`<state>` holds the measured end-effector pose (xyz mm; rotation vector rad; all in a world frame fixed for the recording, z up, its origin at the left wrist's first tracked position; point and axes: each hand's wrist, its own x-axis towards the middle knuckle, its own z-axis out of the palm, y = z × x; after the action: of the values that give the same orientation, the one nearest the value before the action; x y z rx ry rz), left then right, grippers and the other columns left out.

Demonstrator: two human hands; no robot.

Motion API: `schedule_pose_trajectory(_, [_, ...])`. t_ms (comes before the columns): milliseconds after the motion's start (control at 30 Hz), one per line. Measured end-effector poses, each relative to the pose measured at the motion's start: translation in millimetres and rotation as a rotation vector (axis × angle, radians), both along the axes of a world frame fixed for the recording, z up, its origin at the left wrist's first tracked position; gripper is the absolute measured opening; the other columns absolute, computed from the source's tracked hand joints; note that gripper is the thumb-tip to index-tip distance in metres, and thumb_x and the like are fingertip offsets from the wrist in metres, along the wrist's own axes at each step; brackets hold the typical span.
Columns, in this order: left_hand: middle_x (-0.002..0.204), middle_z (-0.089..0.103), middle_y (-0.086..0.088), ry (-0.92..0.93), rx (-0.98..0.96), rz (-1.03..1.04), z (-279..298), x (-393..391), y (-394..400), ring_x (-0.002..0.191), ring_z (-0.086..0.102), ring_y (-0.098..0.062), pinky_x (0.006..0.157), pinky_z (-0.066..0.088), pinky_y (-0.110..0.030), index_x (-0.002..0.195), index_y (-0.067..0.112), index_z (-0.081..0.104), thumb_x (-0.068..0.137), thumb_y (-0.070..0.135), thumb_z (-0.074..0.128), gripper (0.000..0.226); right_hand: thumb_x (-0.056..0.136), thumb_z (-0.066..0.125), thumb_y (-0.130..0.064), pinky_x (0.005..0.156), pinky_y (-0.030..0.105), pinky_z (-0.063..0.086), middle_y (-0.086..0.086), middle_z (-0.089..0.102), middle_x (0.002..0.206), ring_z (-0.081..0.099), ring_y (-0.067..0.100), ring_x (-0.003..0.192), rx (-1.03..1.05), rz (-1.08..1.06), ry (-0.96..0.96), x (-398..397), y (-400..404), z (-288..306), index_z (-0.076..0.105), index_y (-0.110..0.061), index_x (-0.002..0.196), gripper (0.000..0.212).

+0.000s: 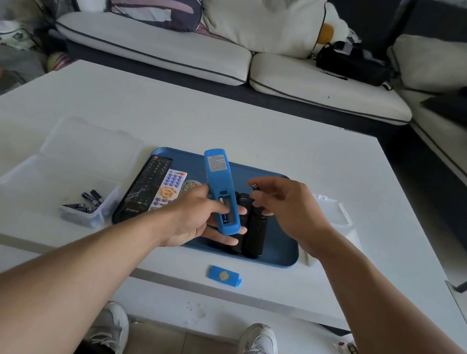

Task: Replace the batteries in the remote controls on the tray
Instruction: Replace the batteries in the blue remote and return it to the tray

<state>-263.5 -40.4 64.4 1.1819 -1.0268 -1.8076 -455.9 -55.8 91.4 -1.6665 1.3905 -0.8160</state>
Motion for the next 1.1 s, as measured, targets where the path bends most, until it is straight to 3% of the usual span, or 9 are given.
schedule_pose_trajectory(133, [0.123,0.069,-0.021,0.018,-0.004,-0.025,0,0,1,0.1,0.071,-0.046,0.079,0.061,-0.056,0.131,0.0,0.047,0.104,-0.002,0.04,0.028,0.095,0.068,-0.017,0.069,0.024,0.054,-0.014,0.07,0.076,0.061,0.003,0.066,-0.001,0.056,0.051,2,3,3,0.073,-0.024,0.114,0.021])
schedule_pose_trajectory(267, [0.123,0.067,-0.024,0.06,0.005,0.029,-2,-1,-2,0.102,0.07,-0.046,0.089,0.055,-0.063,0.127,0.006,0.047,0.104,-0.003,0.038,0.026,0.078,0.086,-0.027,0.067,0.027,0.053,-0.006,0.073,0.075,0.06,0.005,0.061,-0.034,0.009,0.074,6,4,1,0.072,-0.022,0.088,0.018])
schedule_pose_trajectory(400, [0.111,0.07,-0.025,0.103,0.005,0.075,-2,-2,-4,0.102,0.07,-0.045,0.087,0.057,-0.061,0.133,0.006,0.046,0.104,-0.001,0.04,0.03,0.077,0.086,-0.025,0.05,0.009,0.036,-0.018,0.059,0.055,0.05,-0.001,0.051,-0.142,-0.014,0.155,15,9,-1,0.076,-0.024,0.082,0.012])
schedule_pose_trajectory(533, [0.096,0.072,-0.021,0.153,0.018,0.09,0,-2,-5,0.097,0.072,-0.044,0.088,0.056,-0.062,0.131,0.006,0.047,0.104,0.004,0.034,0.03,0.083,0.08,-0.019,0.054,0.006,0.039,-0.014,0.068,0.067,0.057,-0.006,0.06,-0.193,-0.027,0.189,22,14,1,0.078,-0.025,0.091,0.01])
schedule_pose_trajectory(667, [0.095,0.07,-0.021,0.166,0.008,0.134,1,0,-6,0.083,0.072,-0.039,0.092,0.052,-0.066,0.121,0.006,0.05,0.102,0.003,0.032,0.026,0.094,0.066,-0.017,0.059,0.002,0.037,-0.024,0.06,0.07,0.055,-0.014,0.068,-0.244,0.024,0.304,25,16,3,0.077,-0.028,0.111,0.023])
schedule_pose_trajectory(800, [0.096,0.069,-0.018,0.142,0.009,0.165,0,1,-8,0.082,0.073,-0.037,0.087,0.056,-0.064,0.122,0.007,0.051,0.105,0.007,0.037,0.021,0.097,0.061,-0.025,0.06,0.006,0.036,-0.009,0.061,0.079,0.052,0.001,0.069,-0.257,0.073,0.437,27,14,3,0.073,-0.035,0.12,0.028])
schedule_pose_trajectory(900, [0.092,0.068,-0.015,0.114,0.013,0.178,-1,2,-9,0.08,0.074,-0.032,0.082,0.058,-0.062,0.12,0.007,0.052,0.107,0.012,0.041,0.018,0.088,0.074,-0.023,0.062,0.004,0.039,-0.012,0.069,0.082,0.06,0.003,0.074,-0.241,0.053,0.403,29,15,3,0.078,-0.029,0.107,0.02])
schedule_pose_trajectory(1000, [0.097,0.071,-0.012,0.056,0.008,0.158,-1,3,-8,0.085,0.075,-0.032,0.082,0.058,-0.06,0.12,0.01,0.056,0.108,0.014,0.043,0.018,0.079,0.083,-0.02,0.059,0.004,0.04,-0.017,0.067,0.072,0.06,-0.006,0.071,-0.215,0.036,0.361,31,15,2,0.078,-0.026,0.083,0.009])
schedule_pose_trajectory(1100, [0.104,0.073,-0.012,-0.004,-0.026,0.122,-2,3,-6,0.091,0.074,-0.03,0.083,0.06,-0.053,0.121,0.01,0.057,0.106,0.009,0.046,0.019,0.074,0.088,-0.023,0.054,0.007,0.038,-0.014,0.066,0.07,0.057,-0.004,0.064,-0.169,0.035,0.346,31,14,-2,0.071,-0.029,0.071,0.018])
